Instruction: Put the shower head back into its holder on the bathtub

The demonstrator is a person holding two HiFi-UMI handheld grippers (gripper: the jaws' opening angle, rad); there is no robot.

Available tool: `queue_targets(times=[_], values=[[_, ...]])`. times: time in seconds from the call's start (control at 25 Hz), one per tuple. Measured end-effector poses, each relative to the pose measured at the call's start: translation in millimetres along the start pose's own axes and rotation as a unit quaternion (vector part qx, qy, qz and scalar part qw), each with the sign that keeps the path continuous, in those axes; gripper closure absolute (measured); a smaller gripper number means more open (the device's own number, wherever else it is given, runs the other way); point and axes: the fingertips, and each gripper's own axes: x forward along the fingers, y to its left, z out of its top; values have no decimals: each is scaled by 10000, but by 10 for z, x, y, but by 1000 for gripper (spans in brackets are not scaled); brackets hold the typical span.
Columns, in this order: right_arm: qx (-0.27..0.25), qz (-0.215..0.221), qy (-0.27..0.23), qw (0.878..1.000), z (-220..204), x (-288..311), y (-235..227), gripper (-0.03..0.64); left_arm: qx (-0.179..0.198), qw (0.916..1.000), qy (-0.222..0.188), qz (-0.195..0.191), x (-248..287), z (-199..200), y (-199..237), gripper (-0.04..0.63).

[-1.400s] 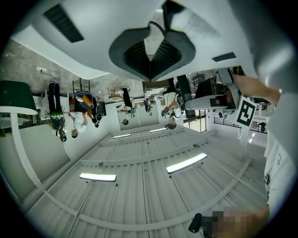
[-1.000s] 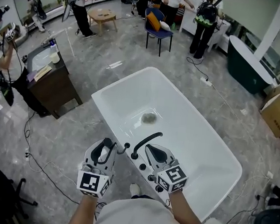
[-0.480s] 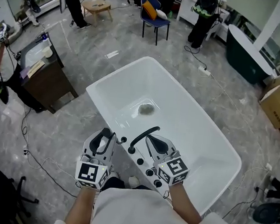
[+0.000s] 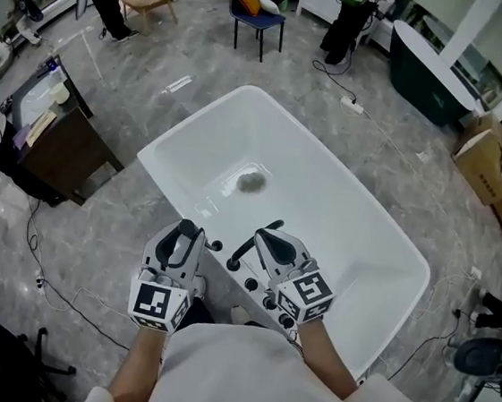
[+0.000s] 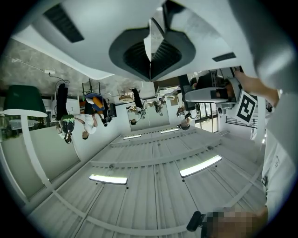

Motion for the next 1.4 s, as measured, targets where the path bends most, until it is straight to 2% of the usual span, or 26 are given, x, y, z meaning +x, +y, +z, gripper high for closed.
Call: queue_targets(times=[0.24, 0.52, 0.88, 1.2, 1.4], values=[[68, -281, 111, 9995, -57, 315, 88, 598, -57, 9988, 247, -416, 151, -211, 301, 456], [199, -811, 159, 9964, -82, 525, 9, 598, 15, 9938, 485, -1000, 433, -401, 493, 457], [420, -1508, 324, 9871, -202, 601, -62, 598, 73, 9793, 745, -1882, 688, -642, 484, 457], [639, -1923, 409, 9784, -345, 586, -29, 598, 210, 9661, 1080, -2336, 763, -1004, 449, 457], [692, -2060, 407, 9752, -397, 518, -19, 598, 227, 9620, 1108, -2486, 807, -1090, 360, 457]])
